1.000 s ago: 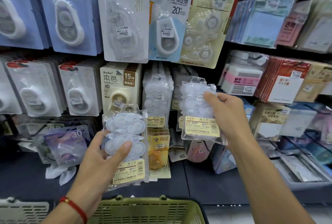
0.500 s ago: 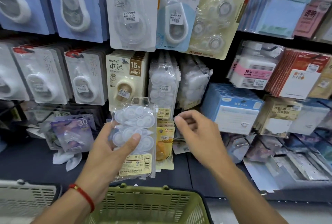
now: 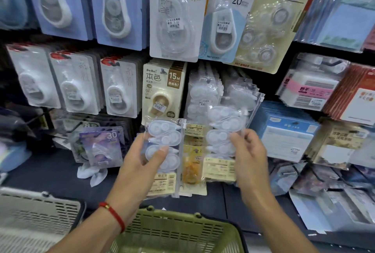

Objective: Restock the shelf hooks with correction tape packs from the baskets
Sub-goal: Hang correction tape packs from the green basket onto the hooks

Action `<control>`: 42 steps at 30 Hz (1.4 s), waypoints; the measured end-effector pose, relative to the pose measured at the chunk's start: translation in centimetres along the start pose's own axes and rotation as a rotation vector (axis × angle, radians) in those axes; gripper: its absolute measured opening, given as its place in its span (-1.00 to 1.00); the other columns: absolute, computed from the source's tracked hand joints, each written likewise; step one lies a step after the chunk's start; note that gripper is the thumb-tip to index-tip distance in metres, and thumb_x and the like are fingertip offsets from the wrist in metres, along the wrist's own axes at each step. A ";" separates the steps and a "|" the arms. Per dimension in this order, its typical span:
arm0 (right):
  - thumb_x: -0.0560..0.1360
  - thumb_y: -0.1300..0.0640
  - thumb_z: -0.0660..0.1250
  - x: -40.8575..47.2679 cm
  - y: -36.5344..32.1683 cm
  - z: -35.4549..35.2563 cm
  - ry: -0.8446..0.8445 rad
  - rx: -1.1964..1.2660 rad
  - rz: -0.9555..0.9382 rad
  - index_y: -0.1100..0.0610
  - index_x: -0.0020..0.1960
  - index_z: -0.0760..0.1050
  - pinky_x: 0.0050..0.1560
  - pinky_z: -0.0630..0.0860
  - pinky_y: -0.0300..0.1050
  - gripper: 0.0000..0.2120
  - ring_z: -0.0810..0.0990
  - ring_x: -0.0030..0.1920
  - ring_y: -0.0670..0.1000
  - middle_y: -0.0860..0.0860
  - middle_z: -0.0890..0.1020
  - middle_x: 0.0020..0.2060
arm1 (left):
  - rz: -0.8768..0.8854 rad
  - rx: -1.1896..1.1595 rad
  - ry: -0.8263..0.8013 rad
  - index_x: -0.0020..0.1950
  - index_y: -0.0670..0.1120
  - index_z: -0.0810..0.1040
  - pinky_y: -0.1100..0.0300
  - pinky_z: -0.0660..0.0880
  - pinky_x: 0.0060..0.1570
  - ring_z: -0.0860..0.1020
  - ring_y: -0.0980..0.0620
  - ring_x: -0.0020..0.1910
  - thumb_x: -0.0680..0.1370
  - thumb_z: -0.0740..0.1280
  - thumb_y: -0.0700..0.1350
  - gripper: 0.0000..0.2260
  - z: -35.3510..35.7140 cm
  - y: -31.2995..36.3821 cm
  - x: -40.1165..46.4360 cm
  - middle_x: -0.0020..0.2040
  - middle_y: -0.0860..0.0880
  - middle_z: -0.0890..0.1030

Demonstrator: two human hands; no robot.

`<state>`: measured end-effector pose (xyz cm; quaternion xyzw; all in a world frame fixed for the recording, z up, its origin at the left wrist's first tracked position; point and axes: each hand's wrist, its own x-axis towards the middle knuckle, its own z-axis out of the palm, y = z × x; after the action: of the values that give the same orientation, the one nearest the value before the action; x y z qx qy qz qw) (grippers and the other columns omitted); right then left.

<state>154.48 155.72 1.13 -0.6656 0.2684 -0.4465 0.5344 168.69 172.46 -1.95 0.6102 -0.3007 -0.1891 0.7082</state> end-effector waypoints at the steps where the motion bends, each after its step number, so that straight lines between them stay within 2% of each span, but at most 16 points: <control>1: 0.45 -0.27 0.36 0.4 -0.3 -0.5 0.049 0.012 -0.005 -0.03 -0.10 0.52 -0.16 0.44 0.12 -0.70 0.49 -0.22 0.04 0.16 0.57 -0.27 | 0.008 -0.001 -0.008 0.21 0.27 0.58 0.41 0.56 0.02 0.68 0.23 0.12 0.65 0.38 -0.03 -0.79 0.0 0.0 0.0 0.17 0.19 0.72; 3: 0.48 -0.27 0.36 1.1 -0.7 -1.4 0.125 0.038 -0.016 0.00 -0.04 0.56 -0.16 0.53 0.32 -0.67 0.53 -0.19 0.11 0.32 0.63 -0.12 | 0.026 -0.015 -0.031 0.26 0.25 0.57 0.23 0.54 0.17 0.68 0.15 0.19 0.63 0.38 -0.01 -0.76 0.0 0.1 -0.1 0.22 0.13 0.72; 4: 0.51 -0.24 0.37 1.4 -0.8 -1.9 0.152 0.051 -0.025 -0.01 -0.02 0.59 -0.12 0.56 0.38 -0.70 0.57 -0.19 0.16 0.30 0.66 -0.10 | 0.037 -0.015 -0.042 0.26 0.28 0.57 0.19 0.54 0.19 0.68 0.13 0.20 0.61 0.39 0.01 -0.75 0.1 0.2 -0.2 0.22 0.12 0.72; 8: 0.65 -0.12 0.35 2.2 -0.7 -3.3 0.172 0.012 -0.045 -0.04 0.02 0.63 -0.04 0.60 0.40 -0.82 0.67 -0.14 0.23 0.11 0.76 -0.10 | 0.064 0.016 -0.065 0.20 0.38 0.57 0.41 0.57 0.04 0.70 0.19 0.11 0.56 0.39 0.08 -0.74 0.3 0.5 -0.5 0.16 0.16 0.73; 10: 0.66 -0.10 0.36 2.5 -0.5 -3.6 0.162 0.018 -0.033 -0.03 0.04 0.65 -0.12 0.62 0.31 -0.82 0.70 -0.15 0.20 0.09 0.77 -0.10 | 0.063 0.010 -0.055 0.19 0.38 0.57 0.49 0.53 0.00 0.71 0.20 0.09 0.58 0.39 0.05 -0.74 0.3 0.4 -0.5 0.14 0.16 0.74; 14: 0.65 -0.08 0.37 3.1 -0.5 -4.0 0.143 0.045 -0.035 -0.01 0.05 0.67 -0.34 0.59 -0.13 -0.82 0.72 -0.25 -0.05 0.00 0.78 -0.15 | 0.056 -0.002 -0.040 0.16 0.38 0.59 0.47 0.54 -0.05 0.72 0.17 0.07 0.60 0.39 0.00 -0.74 0.4 0.3 -0.5 0.12 0.12 0.75; 18: 0.62 -0.14 0.40 3.5 -0.6 -4.1 0.123 0.067 -0.021 0.00 0.08 0.68 -0.19 0.62 0.06 -0.78 0.71 -0.19 0.05 0.04 0.78 -0.12 | 0.055 -0.006 -0.018 0.13 0.39 0.59 0.48 0.54 -0.07 0.72 0.19 0.06 0.63 0.38 -0.05 -0.72 0.4 0.3 -0.5 0.11 0.16 0.75; 22: 0.47 -0.30 0.44 3.7 -1.0 -4.1 0.118 0.092 -0.005 -0.02 0.12 0.69 0.14 0.62 0.33 -0.59 0.73 0.04 0.19 0.03 0.78 -0.04 | 0.048 0.000 -0.006 0.18 0.35 0.59 0.49 0.53 -0.05 0.71 0.21 0.07 0.63 0.39 -0.07 -0.72 0.5 0.4 -0.5 0.13 0.18 0.74; 25: 0.55 -0.24 0.43 3.9 -1.0 -4.4 0.113 0.023 0.037 0.02 0.11 0.68 0.08 0.62 0.17 -0.65 0.73 -0.03 0.05 -0.02 0.78 -0.08 | 0.045 0.012 -0.008 0.25 0.24 0.58 0.49 0.53 -0.05 0.71 0.20 0.07 0.64 0.38 -0.09 -0.74 0.5 0.2 -0.6 0.13 0.19 0.74; 28: 0.61 -0.17 0.38 3.6 -0.8 -4.6 0.198 -0.303 -0.014 -0.01 0.17 0.61 0.09 0.59 0.01 -0.73 0.65 -0.09 -0.27 -0.16 0.70 -0.09 | 0.049 0.020 -0.034 0.22 0.30 0.58 0.50 0.53 -0.04 0.70 0.21 0.08 0.62 0.38 -0.04 -0.74 0.5 0.3 -0.7 0.14 0.20 0.74; 31: 0.63 -0.02 0.37 2.4 -0.8 -3.7 0.299 -0.540 -0.235 -0.02 0.30 0.54 0.06 0.52 -0.17 -0.74 0.58 0.02 -0.18 -0.14 0.60 0.08 | 0.059 0.047 -0.112 0.22 0.33 0.57 0.32 0.61 0.06 0.70 0.18 0.14 0.60 0.37 0.02 -0.75 0.5 0.4 -0.8 0.18 0.17 0.73; 32: 0.63 -0.02 0.37 2.0 -0.7 -3.2 0.230 -0.498 -0.252 -0.05 0.26 0.57 0.03 0.52 -0.25 -0.78 0.59 0.02 -0.18 -0.15 0.62 0.08 | 0.062 0.052 -0.146 0.25 0.31 0.57 0.23 0.62 0.11 0.69 0.15 0.18 0.61 0.37 0.02 -0.75 0.5 0.5 -0.9 0.21 0.15 0.72; 34: 0.62 -0.17 0.35 1.0 -0.8 -1.7 -0.062 -0.307 -0.100 -0.12 0.10 0.66 -0.02 0.57 -0.29 -0.81 0.65 -0.02 -0.22 -0.17 0.71 -0.01 | 0.070 0.054 -0.215 0.30 0.27 0.56 0.22 0.61 0.17 0.67 0.12 0.23 0.63 0.36 -0.03 -0.72 0.7 0.5 -1.0 0.26 0.11 0.70; 36: 0.56 -0.32 0.26 -0.1 -0.7 -0.2 -0.311 -0.116 0.108 -0.07 -0.01 0.73 -0.05 0.61 -0.23 -0.60 0.70 -0.05 -0.15 -0.11 0.76 -0.06 | 0.080 0.063 -0.289 0.33 0.20 0.56 0.30 0.58 0.16 0.67 0.09 0.24 0.63 0.35 -0.09 -0.70 0.9 0.4 -1.3 0.26 0.06 0.70; 38: 0.59 -0.26 0.24 -0.8 -0.6 0.9 -0.364 0.023 0.144 0.05 -0.04 0.73 -0.05 0.62 -0.18 -0.55 0.71 -0.09 -0.04 -0.03 0.77 -0.10 | 0.081 0.076 -0.343 0.38 0.09 0.54 0.31 0.58 0.15 0.67 0.06 0.24 0.64 0.34 -0.14 -0.68 1.0 0.3 -1.5 0.27 0.02 0.70; 42: 0.67 0.04 0.34 -1.0 -0.6 1.2 -0.310 0.128 0.053 0.15 -0.09 0.69 -0.17 0.54 -0.29 -0.73 0.62 -0.19 -0.12 0.00 0.72 -0.19 | 0.090 0.076 -0.348 0.42 -0.01 0.51 0.30 0.58 0.16 0.67 0.05 0.25 0.63 0.34 -0.14 -0.66 0.9 -0.1 -1.6 0.28 0.02 0.69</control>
<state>154.95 157.30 1.39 -0.6836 0.1712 -0.3404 0.6225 166.87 172.81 -2.28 0.5803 -0.4528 -0.2486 0.6297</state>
